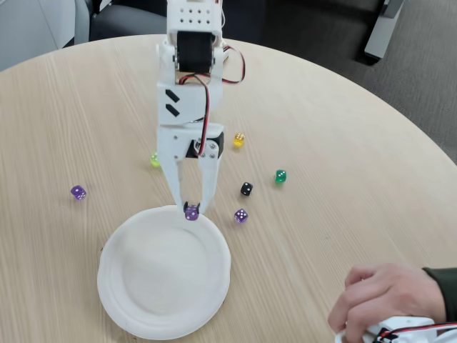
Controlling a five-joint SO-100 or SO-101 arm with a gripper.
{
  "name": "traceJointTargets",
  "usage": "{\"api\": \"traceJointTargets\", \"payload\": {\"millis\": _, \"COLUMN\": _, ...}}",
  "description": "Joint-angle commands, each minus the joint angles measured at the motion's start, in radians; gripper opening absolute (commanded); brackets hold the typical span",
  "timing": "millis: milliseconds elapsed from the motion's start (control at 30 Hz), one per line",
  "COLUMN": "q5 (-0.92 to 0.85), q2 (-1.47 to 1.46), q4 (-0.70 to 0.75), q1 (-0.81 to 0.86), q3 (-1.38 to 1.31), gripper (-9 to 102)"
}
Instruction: Pick a purple dice and put it in the plate.
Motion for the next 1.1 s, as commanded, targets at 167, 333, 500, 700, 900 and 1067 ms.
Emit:
{"api": "traceJointTargets", "payload": {"millis": 167, "q5": -0.106, "q2": -0.023, "q4": -0.089, "q1": 0.006, "q3": 0.0, "gripper": 0}}
{"api": "traceJointTargets", "payload": {"millis": 333, "q5": -0.147, "q2": -0.08, "q4": -0.152, "q1": 0.006, "q3": 0.0, "gripper": 0}}
{"api": "traceJointTargets", "payload": {"millis": 500, "q5": -0.198, "q2": -0.114, "q4": -0.212, "q1": 0.006, "q3": 0.0, "gripper": 0}}
{"api": "traceJointTargets", "payload": {"millis": 700, "q5": -0.282, "q2": -0.127, "q4": -0.324, "q1": 0.006, "q3": 0.0, "gripper": 0}}
{"api": "traceJointTargets", "payload": {"millis": 900, "q5": -0.382, "q2": -0.144, "q4": -0.437, "q1": 0.006, "q3": 0.002, "gripper": 0}}
{"api": "traceJointTargets", "payload": {"millis": 1067, "q5": -0.462, "q2": -0.184, "q4": -0.459, "q1": 0.008, "q3": 0.003, "gripper": 0}}
